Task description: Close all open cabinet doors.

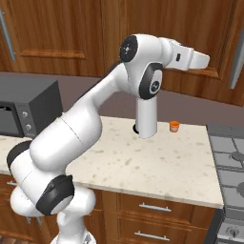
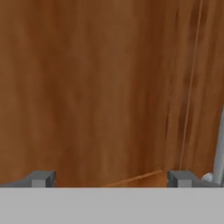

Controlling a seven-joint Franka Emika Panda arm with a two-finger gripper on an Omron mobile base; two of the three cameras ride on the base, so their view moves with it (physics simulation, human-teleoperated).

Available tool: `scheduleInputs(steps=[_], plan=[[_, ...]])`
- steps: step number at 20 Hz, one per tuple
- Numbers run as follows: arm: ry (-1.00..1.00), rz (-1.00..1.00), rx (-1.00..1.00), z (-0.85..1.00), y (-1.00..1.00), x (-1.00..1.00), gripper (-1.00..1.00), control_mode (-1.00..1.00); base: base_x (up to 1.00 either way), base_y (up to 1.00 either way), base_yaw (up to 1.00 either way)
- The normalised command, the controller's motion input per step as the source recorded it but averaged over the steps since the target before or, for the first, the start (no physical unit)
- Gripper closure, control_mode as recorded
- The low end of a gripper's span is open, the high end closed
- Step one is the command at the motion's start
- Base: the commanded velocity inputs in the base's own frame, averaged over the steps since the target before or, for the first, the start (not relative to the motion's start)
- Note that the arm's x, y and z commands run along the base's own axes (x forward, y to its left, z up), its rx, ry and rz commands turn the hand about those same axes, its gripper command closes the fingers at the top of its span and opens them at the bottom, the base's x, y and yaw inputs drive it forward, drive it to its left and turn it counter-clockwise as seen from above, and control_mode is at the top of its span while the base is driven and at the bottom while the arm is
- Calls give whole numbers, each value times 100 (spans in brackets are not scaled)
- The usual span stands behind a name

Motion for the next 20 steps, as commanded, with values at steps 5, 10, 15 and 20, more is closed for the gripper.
scheduleInputs(steps=[5, 10, 15, 20], plan=[[0, 10, 10, 0, -29, 36, -100, -100, 0, 0, 0], [0, 14, 10, 0, -28, 24, -100, -100, 0, 0, 0], [0, 11, 7, 0, -16, 19, -100, -100, 0, 0, 0], [0, 9, 6, 0, -8, 32, -100, -100, 0, 0, 0]])
